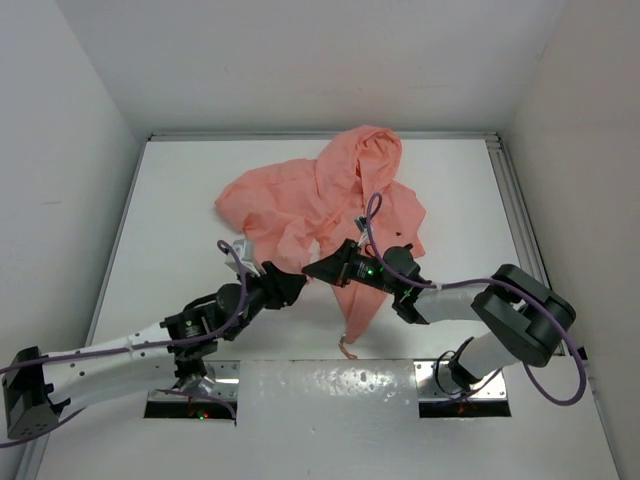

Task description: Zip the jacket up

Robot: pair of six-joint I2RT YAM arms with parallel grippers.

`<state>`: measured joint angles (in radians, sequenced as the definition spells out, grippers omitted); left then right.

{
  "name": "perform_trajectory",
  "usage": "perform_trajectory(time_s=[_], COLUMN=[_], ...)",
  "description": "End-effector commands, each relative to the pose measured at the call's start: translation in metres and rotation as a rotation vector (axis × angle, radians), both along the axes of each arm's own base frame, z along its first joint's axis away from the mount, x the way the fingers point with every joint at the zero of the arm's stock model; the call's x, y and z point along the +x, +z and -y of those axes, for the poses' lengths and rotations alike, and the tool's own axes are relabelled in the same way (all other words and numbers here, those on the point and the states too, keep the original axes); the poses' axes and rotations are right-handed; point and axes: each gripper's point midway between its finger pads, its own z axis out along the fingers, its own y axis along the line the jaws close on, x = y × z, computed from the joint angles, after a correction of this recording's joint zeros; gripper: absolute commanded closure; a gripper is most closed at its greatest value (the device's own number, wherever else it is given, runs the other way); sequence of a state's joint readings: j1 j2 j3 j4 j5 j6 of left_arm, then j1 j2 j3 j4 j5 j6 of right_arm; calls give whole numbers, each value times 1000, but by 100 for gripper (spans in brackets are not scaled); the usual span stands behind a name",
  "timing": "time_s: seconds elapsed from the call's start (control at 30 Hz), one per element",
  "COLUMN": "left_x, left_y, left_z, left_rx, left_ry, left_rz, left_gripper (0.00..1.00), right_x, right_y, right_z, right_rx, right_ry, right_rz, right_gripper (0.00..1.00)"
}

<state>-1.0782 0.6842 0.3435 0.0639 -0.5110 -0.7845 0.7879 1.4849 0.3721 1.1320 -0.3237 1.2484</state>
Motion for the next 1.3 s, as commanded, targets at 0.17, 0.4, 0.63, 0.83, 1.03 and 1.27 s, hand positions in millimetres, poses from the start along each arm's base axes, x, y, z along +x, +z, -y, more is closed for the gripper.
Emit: perform_trajectory(time_s=[0.17,0.4,0.63,0.83,1.03,1.27], left_x=[-15,-18,-21,-22,-21,-18], left_y=[20,19,15,17,22,31], left_z=[13,10,1,12,18,23], left_rx=[-242,-290,-344,-326,-324,-330], left_ry=[-56,-59,-49,-86,-106,-112], left_rz=[-45,-48,-35,-38,-14,17], left_gripper=[52,59,63,56,58,63], right_x=[-12,-14,-14,-16,-19,-23], right_y=[48,44,39,41,39,36], right_z=[-4,-2,2,0,-1,-2], right_rx=[169,159,129,126,115,105], right_ry=[68,68,54,74,93,113], right_rz=[211,203,202,216,225,223], right_gripper=[100,100,100,100,100,100])
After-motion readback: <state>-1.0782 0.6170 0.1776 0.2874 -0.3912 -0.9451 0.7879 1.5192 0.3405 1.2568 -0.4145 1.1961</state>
